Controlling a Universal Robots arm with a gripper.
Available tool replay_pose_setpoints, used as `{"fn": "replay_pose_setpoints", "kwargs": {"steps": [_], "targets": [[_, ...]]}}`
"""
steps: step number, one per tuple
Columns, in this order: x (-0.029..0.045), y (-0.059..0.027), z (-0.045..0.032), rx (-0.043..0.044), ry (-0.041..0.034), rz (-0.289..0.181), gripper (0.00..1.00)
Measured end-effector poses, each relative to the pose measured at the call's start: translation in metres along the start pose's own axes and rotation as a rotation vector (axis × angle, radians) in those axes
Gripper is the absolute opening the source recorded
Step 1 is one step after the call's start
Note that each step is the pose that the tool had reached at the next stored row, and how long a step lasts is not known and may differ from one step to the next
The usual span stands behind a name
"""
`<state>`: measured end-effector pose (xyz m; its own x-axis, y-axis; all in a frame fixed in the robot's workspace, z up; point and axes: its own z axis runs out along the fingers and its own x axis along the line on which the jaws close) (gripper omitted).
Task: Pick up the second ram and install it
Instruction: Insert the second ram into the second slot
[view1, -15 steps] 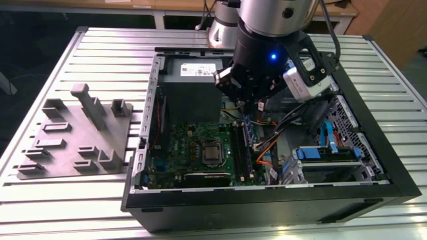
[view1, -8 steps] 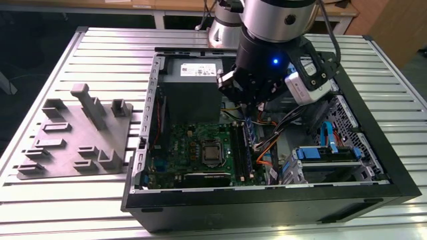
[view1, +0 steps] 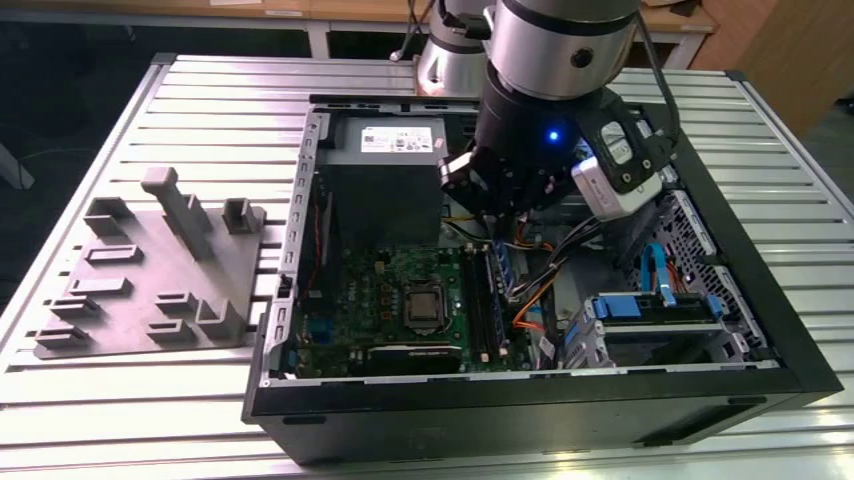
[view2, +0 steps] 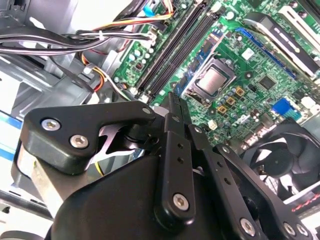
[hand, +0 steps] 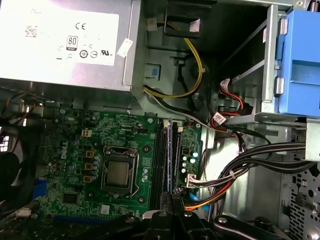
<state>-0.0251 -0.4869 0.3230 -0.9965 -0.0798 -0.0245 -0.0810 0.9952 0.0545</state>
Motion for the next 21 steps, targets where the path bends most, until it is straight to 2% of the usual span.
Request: {"fn": "replay_pose_setpoints", "kwargs": {"steps": [21], "targets": [[0.0005, -0.0014, 0.0255, 0.0, 0.0, 0.0, 0.11]]}}
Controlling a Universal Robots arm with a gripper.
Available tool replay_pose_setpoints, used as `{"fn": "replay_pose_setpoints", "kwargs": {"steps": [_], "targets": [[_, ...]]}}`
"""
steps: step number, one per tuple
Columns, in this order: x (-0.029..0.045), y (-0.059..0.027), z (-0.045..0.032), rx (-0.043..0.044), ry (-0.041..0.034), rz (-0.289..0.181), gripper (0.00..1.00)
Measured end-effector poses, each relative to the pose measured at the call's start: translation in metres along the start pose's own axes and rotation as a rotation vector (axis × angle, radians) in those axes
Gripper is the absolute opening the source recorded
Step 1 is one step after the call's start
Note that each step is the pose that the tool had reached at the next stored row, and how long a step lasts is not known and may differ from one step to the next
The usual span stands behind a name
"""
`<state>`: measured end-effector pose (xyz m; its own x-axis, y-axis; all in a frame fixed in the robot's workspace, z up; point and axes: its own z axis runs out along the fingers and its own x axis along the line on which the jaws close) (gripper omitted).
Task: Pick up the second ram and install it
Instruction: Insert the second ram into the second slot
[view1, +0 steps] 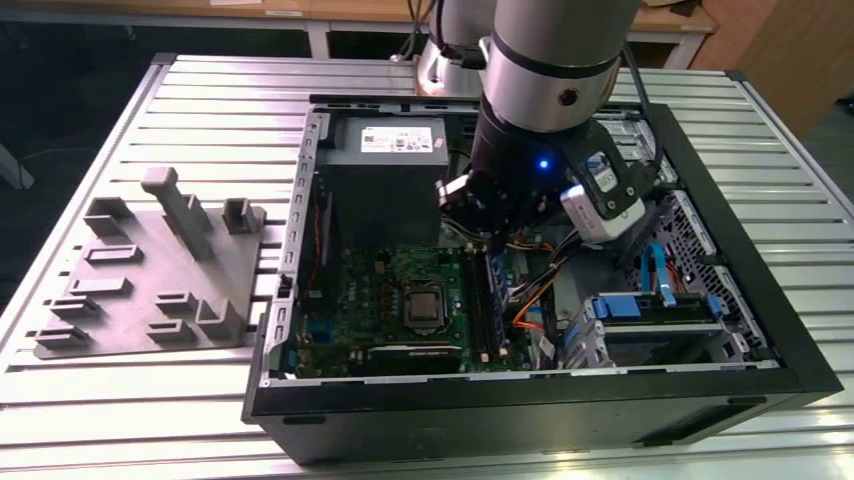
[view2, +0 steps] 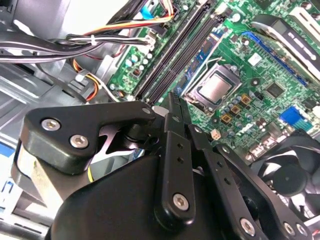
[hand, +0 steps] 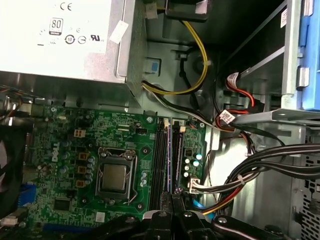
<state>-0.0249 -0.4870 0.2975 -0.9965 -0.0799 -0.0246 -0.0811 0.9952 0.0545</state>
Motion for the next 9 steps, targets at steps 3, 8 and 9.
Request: {"fn": "replay_pose_setpoints", "kwargs": {"steps": [3, 8, 9], "targets": [[0.0001, -0.0002, 0.0039, 0.0, 0.0, 0.0, 0.11], [0.0002, -0.0005, 0.0104, -0.0001, 0.0, 0.0, 0.11], [0.0003, -0.0006, 0.0116, -0.0001, 0.0, 0.0, 0.11]]}}
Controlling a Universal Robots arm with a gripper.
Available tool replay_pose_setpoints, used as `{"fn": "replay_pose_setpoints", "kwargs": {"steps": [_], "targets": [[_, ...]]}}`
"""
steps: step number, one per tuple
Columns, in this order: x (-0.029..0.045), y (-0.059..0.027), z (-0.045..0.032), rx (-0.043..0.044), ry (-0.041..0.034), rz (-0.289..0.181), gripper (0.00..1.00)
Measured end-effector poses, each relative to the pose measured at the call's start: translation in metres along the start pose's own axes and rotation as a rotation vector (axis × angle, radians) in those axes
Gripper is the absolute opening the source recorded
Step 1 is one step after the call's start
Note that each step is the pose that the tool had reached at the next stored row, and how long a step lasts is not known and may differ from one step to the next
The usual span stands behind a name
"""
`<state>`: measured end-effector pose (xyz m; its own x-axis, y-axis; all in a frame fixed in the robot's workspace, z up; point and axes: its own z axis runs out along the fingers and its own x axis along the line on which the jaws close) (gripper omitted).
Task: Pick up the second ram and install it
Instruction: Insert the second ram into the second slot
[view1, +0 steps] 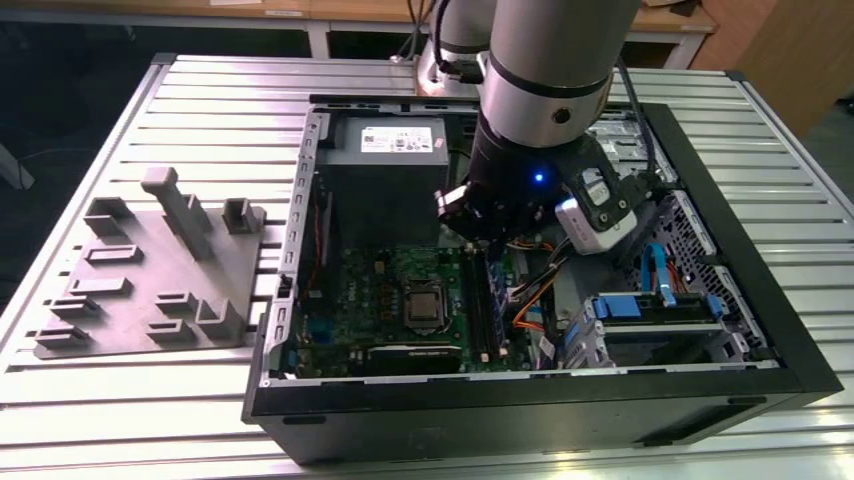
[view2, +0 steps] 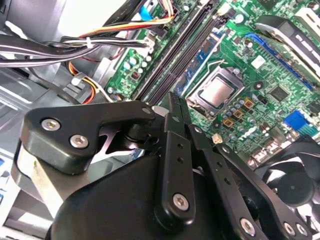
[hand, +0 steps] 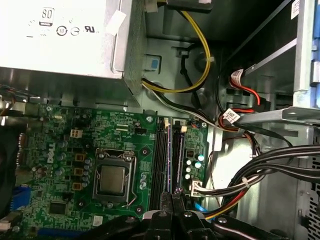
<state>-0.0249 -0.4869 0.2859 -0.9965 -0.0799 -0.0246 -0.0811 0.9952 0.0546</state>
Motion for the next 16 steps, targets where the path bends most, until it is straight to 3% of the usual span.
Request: {"fn": "replay_pose_setpoints", "kwargs": {"steps": [16], "targets": [[0.0004, -0.0008, 0.0155, 0.0001, 0.0, 0.0, 0.11]]}}
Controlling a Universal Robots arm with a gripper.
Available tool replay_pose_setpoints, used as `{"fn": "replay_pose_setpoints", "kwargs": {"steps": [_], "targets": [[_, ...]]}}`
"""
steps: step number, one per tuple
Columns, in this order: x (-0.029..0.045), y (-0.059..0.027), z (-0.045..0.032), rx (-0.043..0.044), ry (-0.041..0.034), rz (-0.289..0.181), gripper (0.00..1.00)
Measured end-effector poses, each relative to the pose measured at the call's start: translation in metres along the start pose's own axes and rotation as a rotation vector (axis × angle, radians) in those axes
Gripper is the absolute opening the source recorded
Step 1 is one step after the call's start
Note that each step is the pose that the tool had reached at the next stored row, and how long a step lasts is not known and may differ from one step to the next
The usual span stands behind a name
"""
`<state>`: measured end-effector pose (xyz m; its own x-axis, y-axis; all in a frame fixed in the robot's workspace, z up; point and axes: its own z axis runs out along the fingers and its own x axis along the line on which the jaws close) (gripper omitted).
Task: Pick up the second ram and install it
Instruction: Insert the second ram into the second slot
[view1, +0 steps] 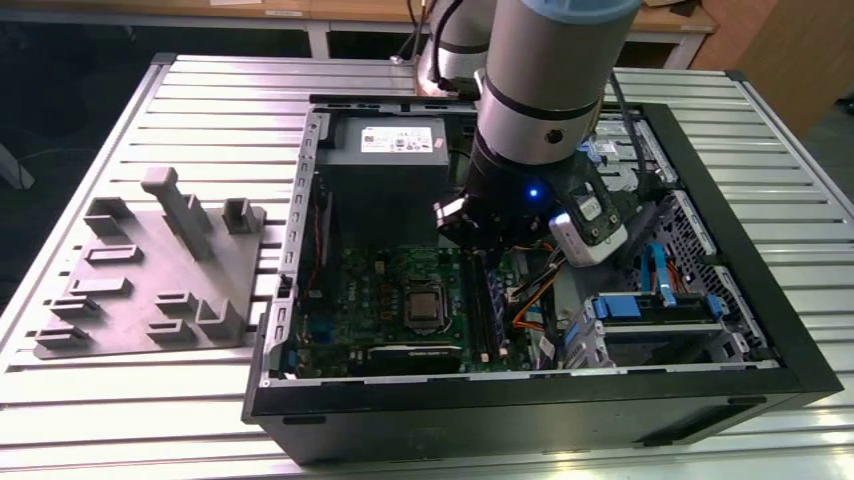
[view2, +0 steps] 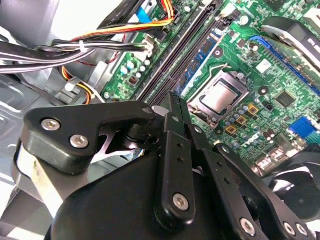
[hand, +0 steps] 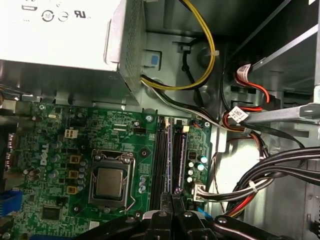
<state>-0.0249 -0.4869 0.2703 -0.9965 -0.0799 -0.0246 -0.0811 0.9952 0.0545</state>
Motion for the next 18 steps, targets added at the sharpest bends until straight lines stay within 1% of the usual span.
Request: {"fn": "replay_pose_setpoints", "kwargs": {"steps": [13, 18], "targets": [[0.0005, -0.0006, 0.0115, -0.0001, 0.0, 0.0, 0.11], [0.0006, -0.0007, 0.0128, 0.0002, 0.0001, 0.0, 0.11]]}}
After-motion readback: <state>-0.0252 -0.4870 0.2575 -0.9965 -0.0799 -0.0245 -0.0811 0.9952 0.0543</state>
